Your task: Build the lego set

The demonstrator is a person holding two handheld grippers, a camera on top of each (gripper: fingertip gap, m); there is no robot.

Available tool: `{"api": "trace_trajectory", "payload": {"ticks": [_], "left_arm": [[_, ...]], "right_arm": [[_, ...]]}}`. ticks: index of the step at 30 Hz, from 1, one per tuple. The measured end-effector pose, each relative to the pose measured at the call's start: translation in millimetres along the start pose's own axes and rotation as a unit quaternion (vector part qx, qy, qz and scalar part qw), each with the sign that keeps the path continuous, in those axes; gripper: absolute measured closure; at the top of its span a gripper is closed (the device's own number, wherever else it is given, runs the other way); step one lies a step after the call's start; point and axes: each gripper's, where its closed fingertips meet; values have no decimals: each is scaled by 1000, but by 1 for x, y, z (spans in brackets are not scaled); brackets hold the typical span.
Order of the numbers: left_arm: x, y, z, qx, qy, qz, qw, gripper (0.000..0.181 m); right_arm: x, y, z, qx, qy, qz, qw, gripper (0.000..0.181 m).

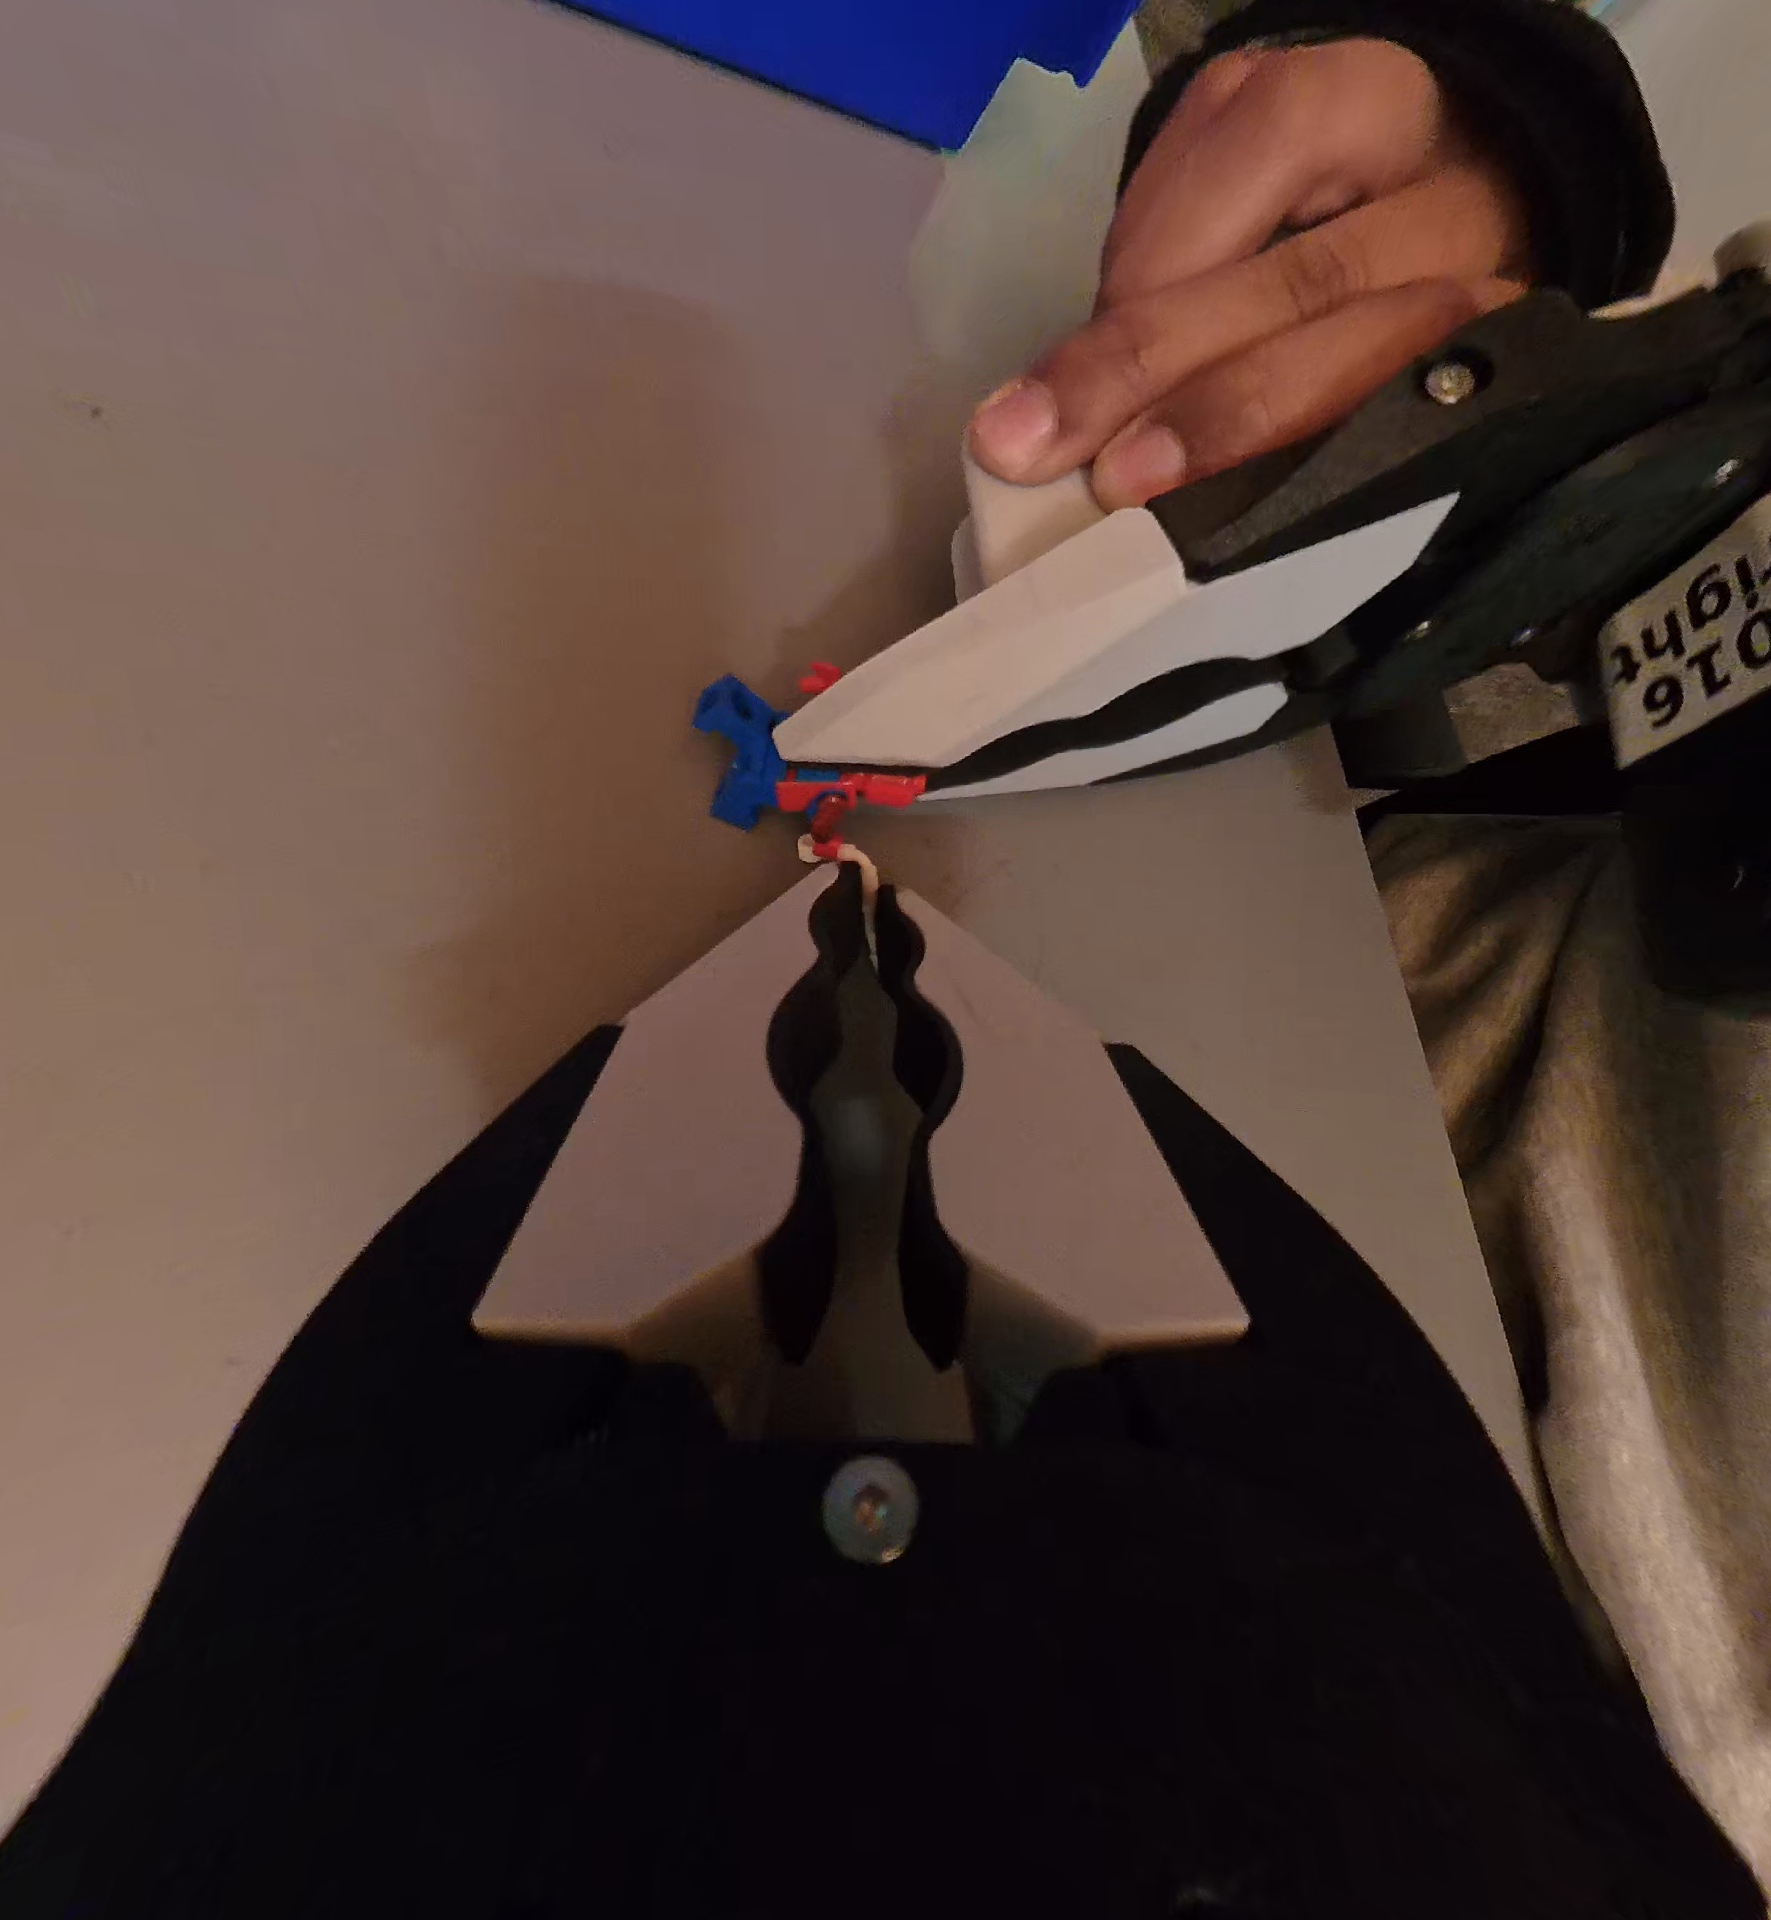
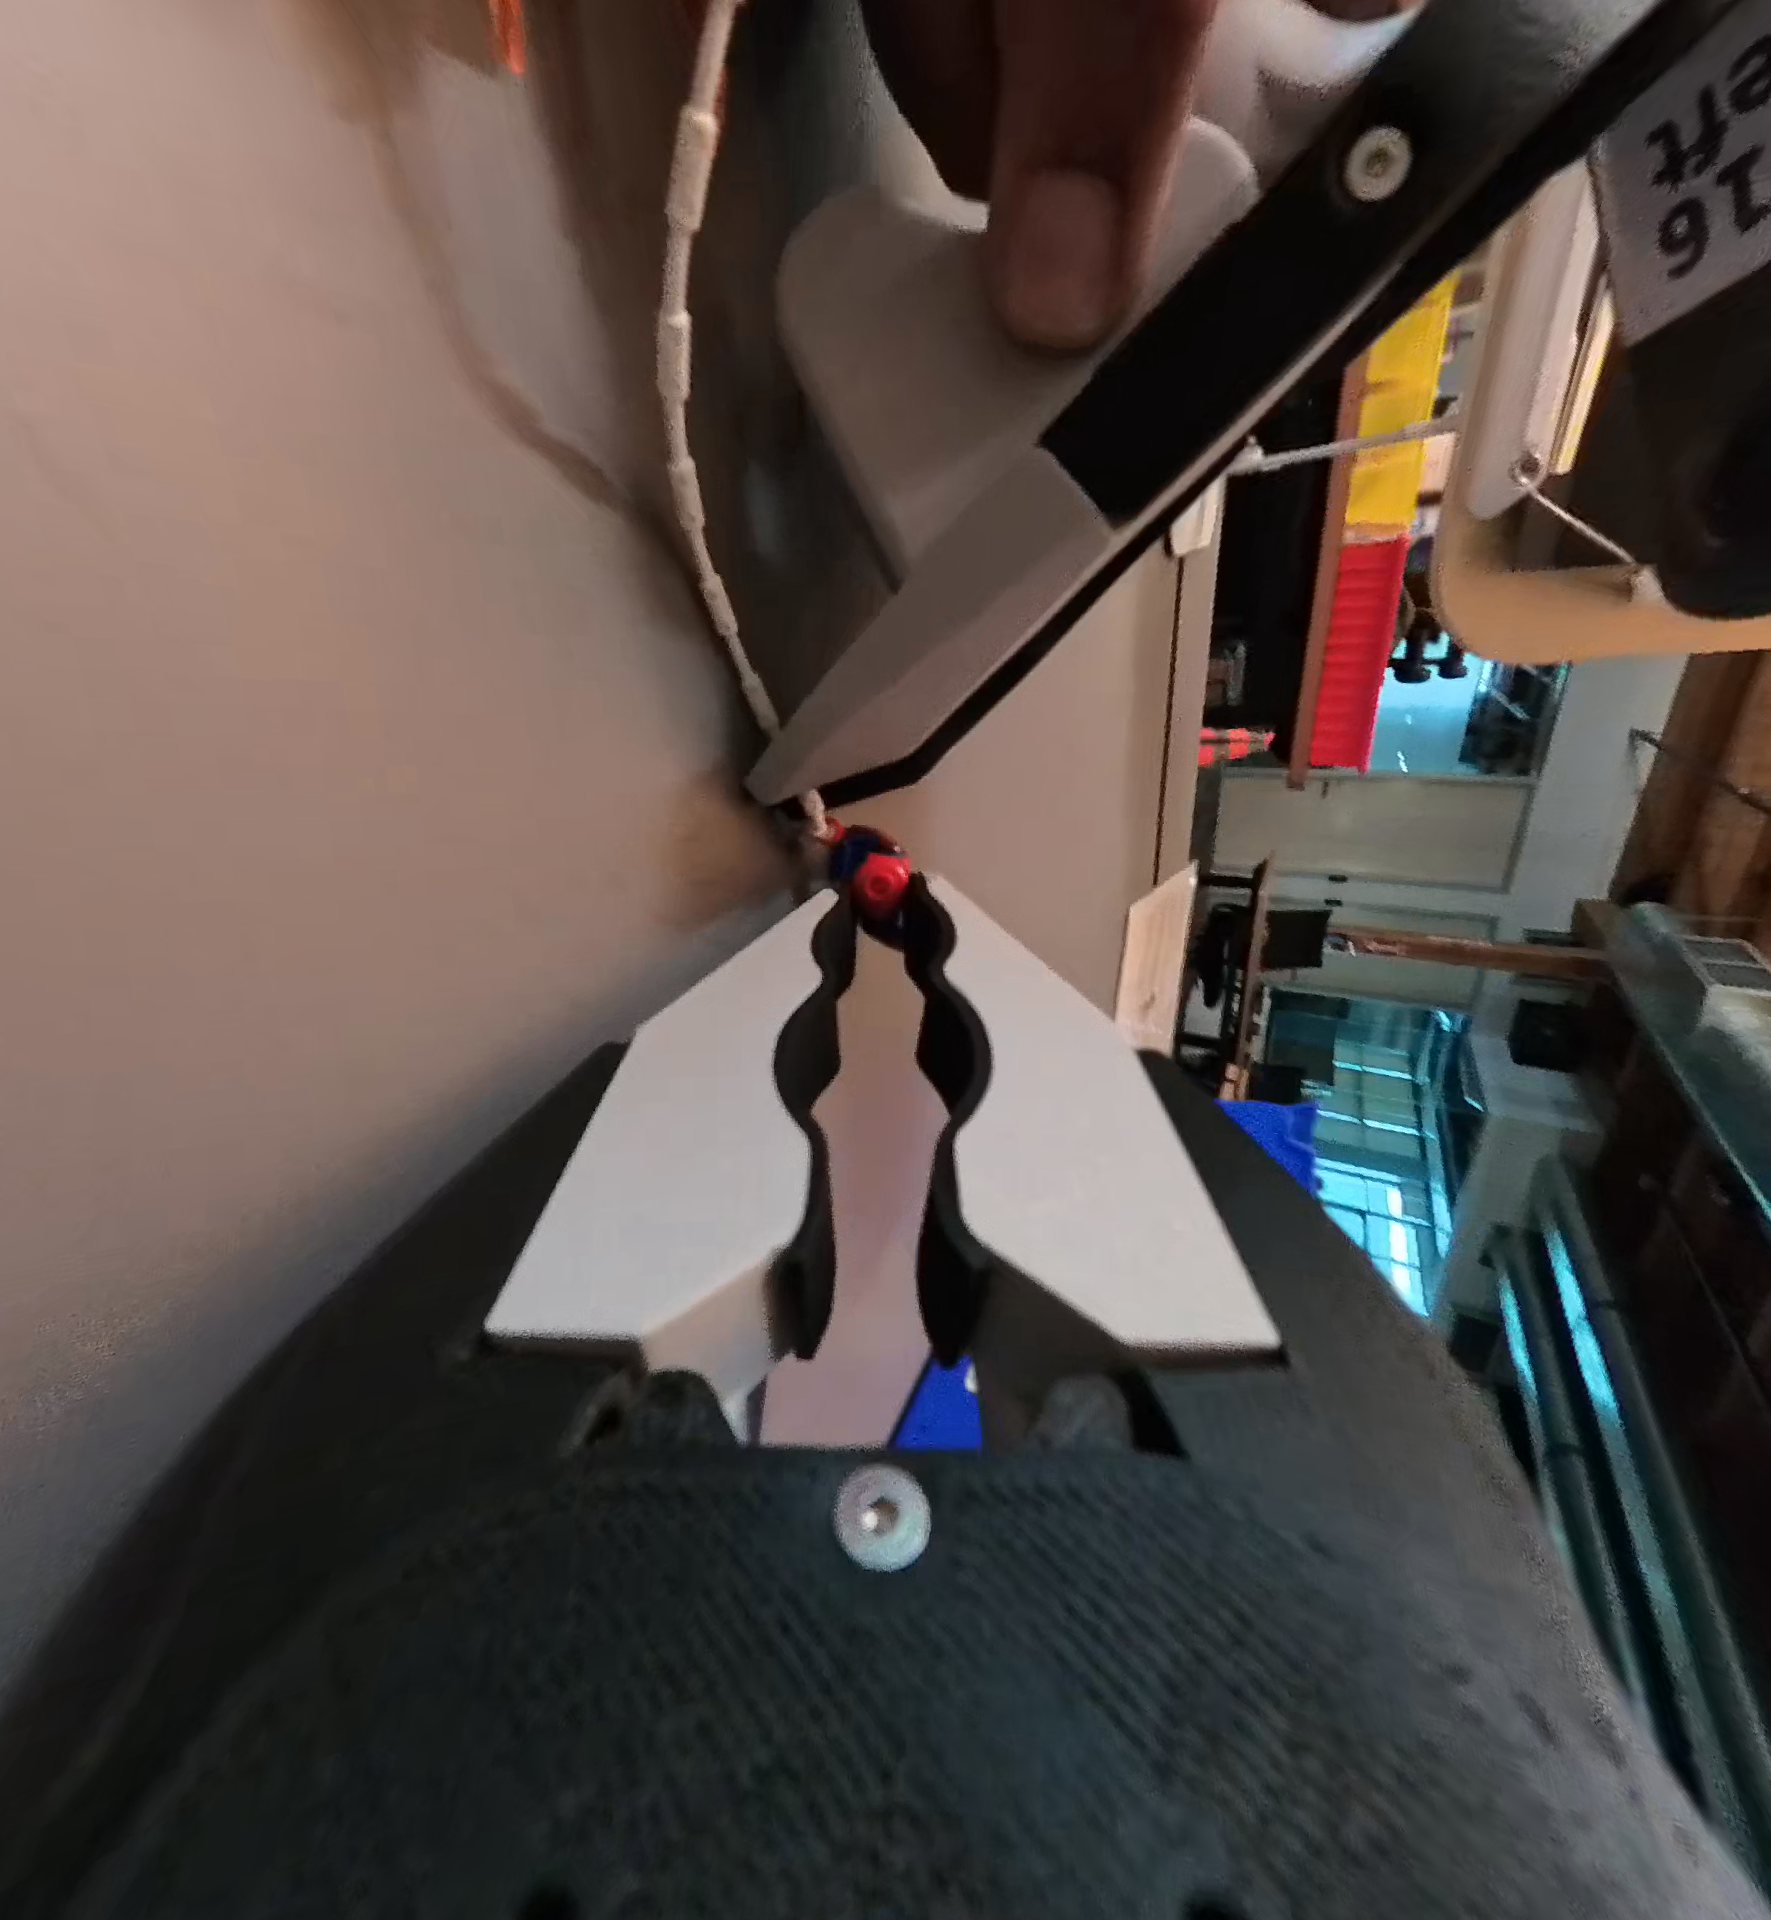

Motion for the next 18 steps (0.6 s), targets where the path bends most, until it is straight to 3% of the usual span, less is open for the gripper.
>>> {"api": "trace_trajectory", "payload": {"ticks": [7, 18], "left_arm": [[-1, 0, 0, 3, -1, 13, 1000, 181], [0, 1, 1, -4, 6, 107, 994, 174]], "right_arm": [[2, -3, 0, -45, -15, 22, 999, 174], [3, -6, 7, -80, -39, 11, 996, 173]]}}
Point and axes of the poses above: each gripper's, where its closed fingertips meet, z back along the fingers, y out of its top, x = y × z across the jaws, and after that the axes turned 7 degrees about -z, right-handed
